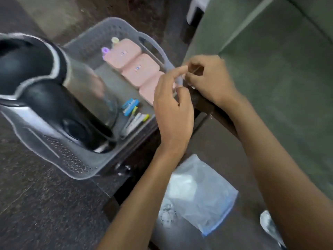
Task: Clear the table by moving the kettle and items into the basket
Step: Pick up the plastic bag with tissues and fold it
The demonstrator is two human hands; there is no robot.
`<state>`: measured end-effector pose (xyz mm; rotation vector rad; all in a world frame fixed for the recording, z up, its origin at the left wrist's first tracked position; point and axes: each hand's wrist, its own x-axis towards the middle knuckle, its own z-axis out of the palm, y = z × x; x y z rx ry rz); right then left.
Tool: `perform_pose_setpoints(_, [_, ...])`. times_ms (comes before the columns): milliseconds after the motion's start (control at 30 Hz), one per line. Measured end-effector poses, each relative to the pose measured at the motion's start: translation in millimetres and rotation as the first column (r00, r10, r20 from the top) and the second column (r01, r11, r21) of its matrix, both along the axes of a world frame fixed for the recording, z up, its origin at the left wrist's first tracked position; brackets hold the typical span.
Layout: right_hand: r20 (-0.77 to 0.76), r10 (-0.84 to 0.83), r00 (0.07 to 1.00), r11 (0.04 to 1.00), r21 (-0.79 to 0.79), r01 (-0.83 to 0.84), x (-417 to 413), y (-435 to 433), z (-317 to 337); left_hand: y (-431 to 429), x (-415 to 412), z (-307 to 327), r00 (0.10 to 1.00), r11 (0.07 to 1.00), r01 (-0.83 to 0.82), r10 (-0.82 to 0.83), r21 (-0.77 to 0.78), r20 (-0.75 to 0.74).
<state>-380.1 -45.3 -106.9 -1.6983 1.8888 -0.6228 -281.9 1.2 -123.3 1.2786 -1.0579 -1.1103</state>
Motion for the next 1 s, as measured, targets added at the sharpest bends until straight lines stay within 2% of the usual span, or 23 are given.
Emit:
perform_pose_setpoints(200, [0.121, -0.247, 0.961, 0.965, 0.122, 0.233, -70.5, 125.0, -20.6, 70.6, -35.4, -23.1, 0.946, 0.948, 0.311, -0.315, 0.067, 0.080])
perform_pose_setpoints(267, [0.144, -0.336, 0.931, 0.937, 0.150, 0.315, -86.1, 168.8, -27.7, 97.5, -42.3, -38.5, 0.874, 0.884, 0.444, -0.463, 0.146, 0.146])
perform_pose_setpoints(300, [0.156, -0.383, 0.910, 0.919, 0.167, 0.358, -92.9, 192.2, -31.3, 110.5, -46.5, -48.3, 0.805, 0.827, 0.528, -0.560, 0.193, 0.196])
perform_pose_setpoints(367, [0.178, -0.448, 0.876, 0.886, 0.216, 0.410, -96.0, 229.3, -41.6, 124.3, -48.3, -70.3, 0.604, 0.696, 0.663, -0.715, 0.275, 0.353])
perform_pose_setpoints(433, [0.172, -0.483, 0.859, 0.863, 0.260, 0.433, -94.9, 264.9, -52.9, 130.8, -54.1, -91.7, 0.317, 0.553, 0.762, -0.773, 0.337, 0.550])
perform_pose_setpoints(500, [0.169, -0.502, 0.848, 0.845, 0.306, 0.439, -90.7, 295.5, -65.9, 134.3, -61.3, -105.5, -0.062, 0.400, 0.768, -0.731, 0.501, 0.680])
perform_pose_setpoints(533, [0.167, -0.506, 0.846, 0.838, 0.326, 0.437, -87.2, 307.4, -72.5, 135.3, -63.6, -110.4, -0.244, 0.351, 0.723, -0.676, 0.595, 0.695])
perform_pose_setpoints(567, [0.162, -0.508, 0.846, 0.834, 0.339, 0.435, -83.4, 317.9, -77.2, 136.6, -65.6, -114.3, -0.382, 0.327, 0.677, -0.609, 0.659, 0.695])
perform_pose_setpoints(600, [0.159, -0.515, 0.842, 0.827, 0.353, 0.438, -81.0, 330.0, -81.2, 139.9, -69.1, -116.3, -0.464, 0.324, 0.653, -0.543, 0.684, 0.700])
perform_pose_setpoints(667, [0.165, -0.534, 0.829, 0.813, 0.369, 0.451, -77.9, 351.9, -88.4, 144.2, -74.9, -121.3, -0.522, 0.359, 0.643, -0.441, 0.676, 0.730])
perform_pose_setpoints(833, [0.184, -0.606, 0.774, 0.761, 0.416, 0.497, -75.5, 395.7, -105.1, 157.6, -83.9, -127.5, -0.586, 0.410, 0.596, -0.368, 0.691, 0.722])
perform_pose_setpoints(900, [0.200, -0.636, 0.746, 0.742, 0.425, 0.519, -77.4, 411.0, -110.1, 164.4, -89.9, -123.8, -0.642, 0.378, 0.576, -0.339, 0.725, 0.688])
perform_pose_setpoints(1000, [0.230, -0.676, 0.700, 0.715, 0.435, 0.547, -80.9, 435.4, -113.4, 173.2, -102.3, -113.1, -0.749, 0.262, 0.477, -0.379, 0.839, 0.544])
